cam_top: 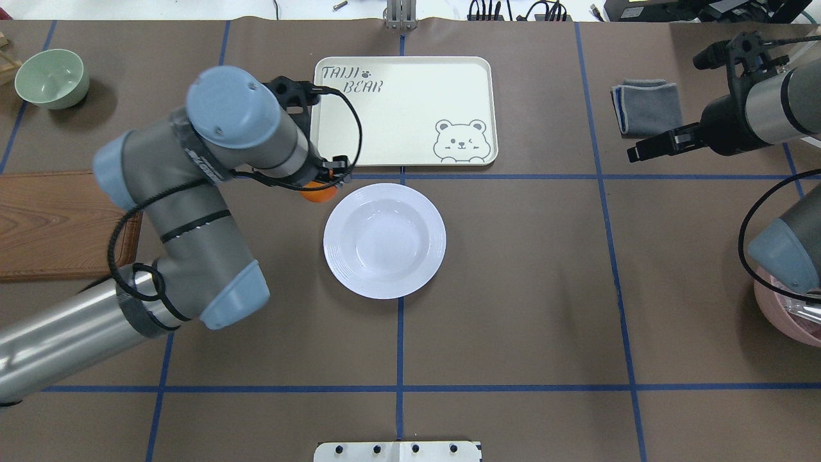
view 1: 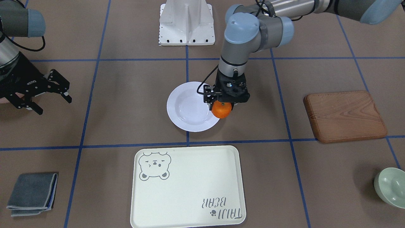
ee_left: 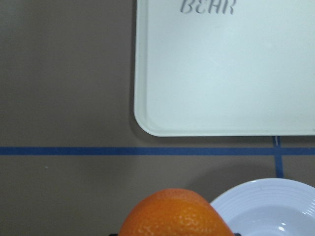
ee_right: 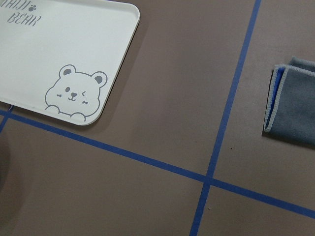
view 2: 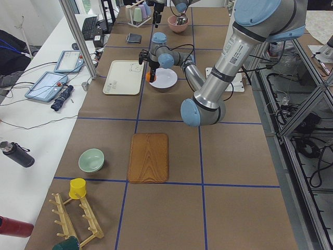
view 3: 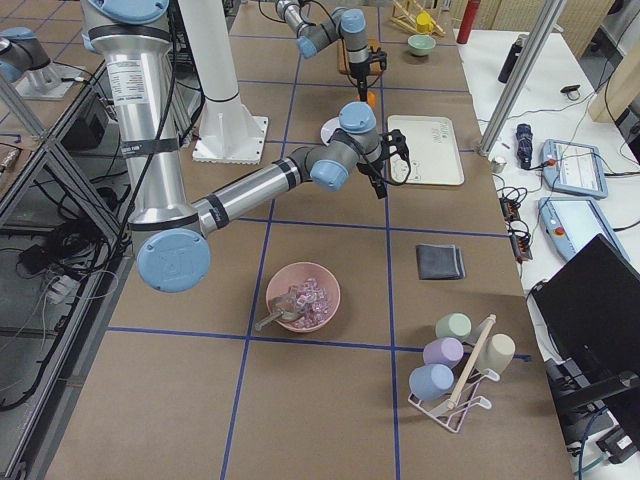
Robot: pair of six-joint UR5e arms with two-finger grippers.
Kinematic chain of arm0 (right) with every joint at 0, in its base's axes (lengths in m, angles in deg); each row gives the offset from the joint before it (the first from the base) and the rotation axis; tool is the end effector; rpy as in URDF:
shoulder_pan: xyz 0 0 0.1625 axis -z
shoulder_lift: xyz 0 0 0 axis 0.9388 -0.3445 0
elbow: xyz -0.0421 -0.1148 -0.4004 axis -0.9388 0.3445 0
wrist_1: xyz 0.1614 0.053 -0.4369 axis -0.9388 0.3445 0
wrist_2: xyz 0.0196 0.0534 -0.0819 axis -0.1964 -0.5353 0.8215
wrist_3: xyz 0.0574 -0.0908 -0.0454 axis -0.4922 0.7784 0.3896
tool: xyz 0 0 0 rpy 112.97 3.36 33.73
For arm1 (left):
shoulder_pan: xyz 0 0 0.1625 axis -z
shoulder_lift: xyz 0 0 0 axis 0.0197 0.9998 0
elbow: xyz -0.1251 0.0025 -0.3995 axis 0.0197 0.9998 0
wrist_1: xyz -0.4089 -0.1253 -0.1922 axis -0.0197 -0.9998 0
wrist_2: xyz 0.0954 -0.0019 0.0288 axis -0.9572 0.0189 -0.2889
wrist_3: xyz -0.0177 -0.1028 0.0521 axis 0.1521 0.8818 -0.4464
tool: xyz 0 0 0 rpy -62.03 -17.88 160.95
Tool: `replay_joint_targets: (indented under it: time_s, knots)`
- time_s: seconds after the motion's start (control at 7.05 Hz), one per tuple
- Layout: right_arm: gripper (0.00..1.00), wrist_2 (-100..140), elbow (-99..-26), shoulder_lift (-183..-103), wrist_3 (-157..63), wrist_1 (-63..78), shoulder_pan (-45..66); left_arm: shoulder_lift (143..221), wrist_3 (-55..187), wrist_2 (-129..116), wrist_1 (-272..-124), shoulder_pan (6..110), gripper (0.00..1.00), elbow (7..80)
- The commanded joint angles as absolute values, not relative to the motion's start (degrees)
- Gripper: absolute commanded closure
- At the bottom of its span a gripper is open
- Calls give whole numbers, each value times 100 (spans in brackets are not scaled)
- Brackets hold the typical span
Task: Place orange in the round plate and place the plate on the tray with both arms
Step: 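Carry the orange with the left gripper and lower it onto the white plate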
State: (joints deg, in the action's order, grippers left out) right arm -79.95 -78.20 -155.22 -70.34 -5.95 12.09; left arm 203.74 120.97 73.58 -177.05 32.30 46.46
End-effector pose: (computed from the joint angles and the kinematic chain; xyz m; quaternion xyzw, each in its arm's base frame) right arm -0.2593 -0.5418 0.3540 0.2009 -0.4599 -0.0717 0.8620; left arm 0.5614 -0.5027 0.1565 0.1110 0.4191 -0.0623 0.8990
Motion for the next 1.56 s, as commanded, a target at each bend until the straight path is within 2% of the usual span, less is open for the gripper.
replay_joint_targets:
  time_s: [0.0,0.43,0.57,0.71,0.99,1.13,1.42]
  knots:
    - [0,-7995,-7818,-15520,-7034,-595,1202,20803,12482,7021,-17701,2841,69,4150]
    - [0,-8004,-7818,-15520,-7034,-595,1210,21005,12510,6731,-17719,2490,60,3780]
    - [0,-8004,-7818,-15520,-7034,-595,1211,21041,12501,6730,-17745,2445,51,3701]
    - [0,-8013,-7809,-15520,-7043,-595,1202,21024,12484,6730,-17754,2427,1,3682]
    - [0,-8004,-7818,-15520,-7043,-595,1202,21024,12484,6520,-17806,2366,1,3787]
    - [1,-8013,-7836,-15511,-7408,-595,1210,20980,12431,6563,-17763,2435,1,4092]
    - [1,-7926,-7871,-15292,-9233,-926,1367,20736,11776,7532,-17047,3353,1,4821]
